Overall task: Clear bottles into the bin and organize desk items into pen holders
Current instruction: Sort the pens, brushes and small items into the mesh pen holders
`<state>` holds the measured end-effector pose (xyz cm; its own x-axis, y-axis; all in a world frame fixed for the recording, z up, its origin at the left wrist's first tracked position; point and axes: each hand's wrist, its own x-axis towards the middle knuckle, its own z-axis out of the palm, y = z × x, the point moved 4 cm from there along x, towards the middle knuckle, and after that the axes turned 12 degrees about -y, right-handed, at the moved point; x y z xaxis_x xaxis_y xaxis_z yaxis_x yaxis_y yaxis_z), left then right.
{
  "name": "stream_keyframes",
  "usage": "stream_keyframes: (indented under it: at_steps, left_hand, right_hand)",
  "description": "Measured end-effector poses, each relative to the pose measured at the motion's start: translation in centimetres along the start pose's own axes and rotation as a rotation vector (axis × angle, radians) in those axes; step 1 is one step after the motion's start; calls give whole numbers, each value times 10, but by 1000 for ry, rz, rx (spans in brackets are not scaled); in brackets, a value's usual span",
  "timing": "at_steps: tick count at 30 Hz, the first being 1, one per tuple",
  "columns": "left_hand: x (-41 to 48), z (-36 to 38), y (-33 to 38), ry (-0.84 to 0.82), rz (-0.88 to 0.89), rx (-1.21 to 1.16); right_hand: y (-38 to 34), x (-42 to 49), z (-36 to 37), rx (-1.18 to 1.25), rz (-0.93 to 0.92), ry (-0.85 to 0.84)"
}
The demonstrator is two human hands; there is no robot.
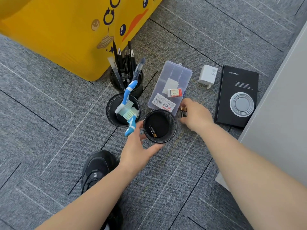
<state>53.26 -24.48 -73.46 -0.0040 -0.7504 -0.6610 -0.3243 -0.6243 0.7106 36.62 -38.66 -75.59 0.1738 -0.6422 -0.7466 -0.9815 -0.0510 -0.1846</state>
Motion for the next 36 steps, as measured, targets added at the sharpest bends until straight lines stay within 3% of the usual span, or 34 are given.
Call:
stream_keyframes:
  at_steps: [7,10,21,23,26,31,36]
  left_hand:
    - [7,0,8,-33,-7,20]
    - [8,1,9,-38,-11,10]
    - [3,10,-10,-45,0,-98]
    - [4,10,-6,-70,-5,-185]
    - [5,11,1,-90,2,-292]
    - [7,13,6,-108,9,-340]
    - [10,16,1,-89,30,-407]
  right_hand:
    - [4,-25,-19,482,-62,88]
    - [1,-47,-31,566,-119,80]
    - [-21,-1,-15,-48,-30,-36]
    - [-23,1,-19,-68,-9,-70]
    - [-14,-4,-22,106,-37,-63]
    - [-10,-43,-43,658,-144,-10]
    - [-33,-69,-35,699,-336,-312]
